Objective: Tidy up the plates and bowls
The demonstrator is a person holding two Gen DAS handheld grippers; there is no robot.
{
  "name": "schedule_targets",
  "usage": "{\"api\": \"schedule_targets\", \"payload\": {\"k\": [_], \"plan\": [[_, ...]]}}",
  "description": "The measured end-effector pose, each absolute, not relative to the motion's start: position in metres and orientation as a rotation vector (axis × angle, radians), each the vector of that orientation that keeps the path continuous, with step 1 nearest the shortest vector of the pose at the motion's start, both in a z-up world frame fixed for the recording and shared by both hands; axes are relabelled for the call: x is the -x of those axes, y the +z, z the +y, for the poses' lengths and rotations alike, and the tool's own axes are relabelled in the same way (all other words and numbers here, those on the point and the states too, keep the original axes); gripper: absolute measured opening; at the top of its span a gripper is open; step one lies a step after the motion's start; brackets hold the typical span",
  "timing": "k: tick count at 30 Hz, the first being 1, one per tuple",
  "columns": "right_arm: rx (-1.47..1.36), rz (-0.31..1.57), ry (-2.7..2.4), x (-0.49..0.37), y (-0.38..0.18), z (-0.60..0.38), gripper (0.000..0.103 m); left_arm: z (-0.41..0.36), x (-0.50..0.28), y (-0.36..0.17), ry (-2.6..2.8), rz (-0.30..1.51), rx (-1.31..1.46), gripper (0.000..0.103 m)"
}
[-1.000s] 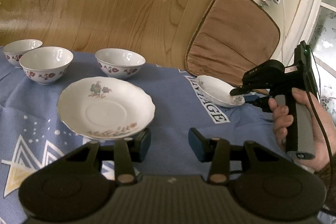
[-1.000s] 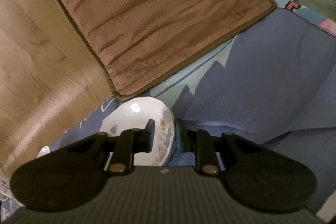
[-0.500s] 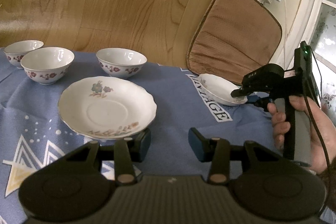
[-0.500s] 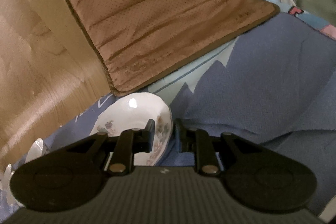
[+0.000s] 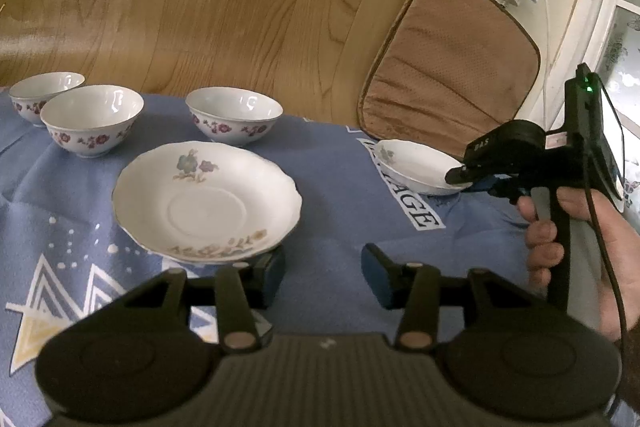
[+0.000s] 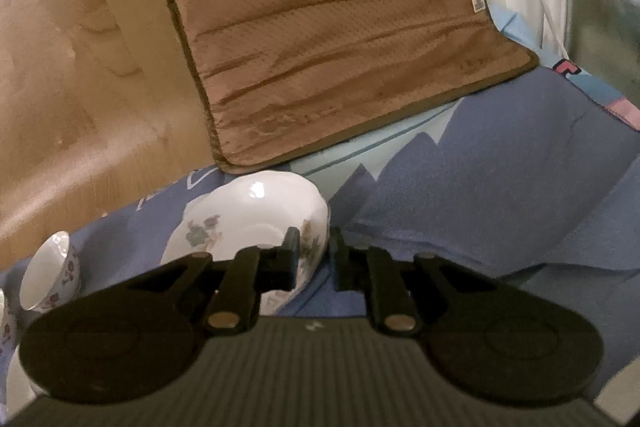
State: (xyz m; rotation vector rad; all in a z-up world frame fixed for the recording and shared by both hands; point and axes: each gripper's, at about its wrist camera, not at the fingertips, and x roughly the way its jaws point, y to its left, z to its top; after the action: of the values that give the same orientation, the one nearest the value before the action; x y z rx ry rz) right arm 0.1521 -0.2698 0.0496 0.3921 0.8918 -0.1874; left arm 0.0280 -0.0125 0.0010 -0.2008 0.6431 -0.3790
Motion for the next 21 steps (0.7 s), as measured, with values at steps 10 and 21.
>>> {"api": "schedule_targets", "payload": {"k": [10, 21], "plan": [[-0.452, 0.930, -0.142, -0.152, 0.043, -0.268, 0.016, -0.012, -0.028, 0.002, -0.380, 0.644, 0.202, 0.045], [-0.609, 0.970, -0.001, -0.104, 0.055, -0.270, 0.015, 0.013, -0.028, 0.003, -0.460, 0.620, 0.364, 0.046]]}}
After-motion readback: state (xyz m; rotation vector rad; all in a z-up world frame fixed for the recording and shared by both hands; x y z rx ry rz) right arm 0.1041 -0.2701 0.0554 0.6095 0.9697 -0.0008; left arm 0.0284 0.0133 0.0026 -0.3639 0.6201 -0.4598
